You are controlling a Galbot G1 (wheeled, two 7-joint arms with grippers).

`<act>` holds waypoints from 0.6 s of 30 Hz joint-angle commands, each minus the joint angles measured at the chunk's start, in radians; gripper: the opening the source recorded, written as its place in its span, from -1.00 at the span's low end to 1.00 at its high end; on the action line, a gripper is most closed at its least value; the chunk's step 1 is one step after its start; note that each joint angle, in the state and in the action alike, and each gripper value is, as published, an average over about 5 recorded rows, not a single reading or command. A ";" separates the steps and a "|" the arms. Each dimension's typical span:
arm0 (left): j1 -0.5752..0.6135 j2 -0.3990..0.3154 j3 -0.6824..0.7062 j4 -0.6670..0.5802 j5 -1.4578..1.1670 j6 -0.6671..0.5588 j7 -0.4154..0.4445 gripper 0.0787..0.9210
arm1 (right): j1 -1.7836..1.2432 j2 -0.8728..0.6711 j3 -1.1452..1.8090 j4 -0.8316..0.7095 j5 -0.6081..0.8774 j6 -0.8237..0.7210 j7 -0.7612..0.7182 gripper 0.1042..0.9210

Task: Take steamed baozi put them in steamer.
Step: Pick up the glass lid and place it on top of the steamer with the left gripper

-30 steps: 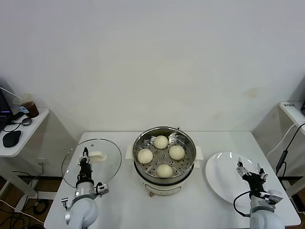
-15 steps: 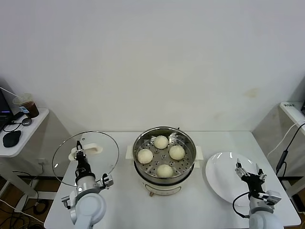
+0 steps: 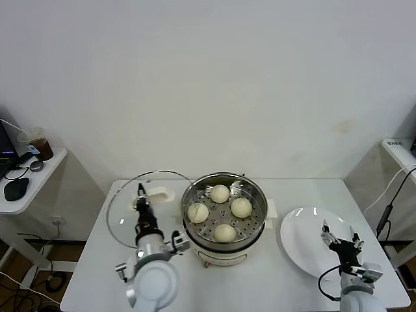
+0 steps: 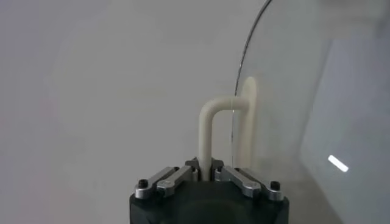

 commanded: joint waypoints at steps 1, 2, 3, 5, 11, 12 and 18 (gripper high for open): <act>-0.058 -0.095 0.230 0.033 0.053 0.017 0.072 -0.78 | 0.000 0.002 0.005 -0.012 -0.016 0.006 -0.001 0.76; -0.067 -0.097 0.248 0.042 0.045 0.017 0.068 -0.78 | 0.001 0.003 0.007 -0.015 -0.018 0.007 -0.001 0.76; -0.076 -0.098 0.263 0.051 0.035 0.017 0.063 -0.78 | 0.001 0.004 0.009 -0.017 -0.018 0.007 -0.001 0.76; -0.093 -0.099 0.287 0.060 -0.004 0.017 0.058 -0.78 | 0.002 0.006 0.012 -0.020 -0.018 0.008 -0.001 0.76; -0.155 -0.098 0.343 0.084 -0.163 0.018 0.051 -0.78 | 0.011 0.015 0.013 -0.031 -0.022 0.008 -0.001 0.76; -0.163 -0.099 0.351 0.089 -0.179 0.019 0.046 -0.78 | 0.012 0.017 0.013 -0.031 -0.023 0.008 -0.001 0.76; -0.219 -0.102 0.376 0.159 -0.199 0.018 -0.010 -0.78 | 0.013 0.021 0.016 -0.030 -0.026 0.008 0.000 0.76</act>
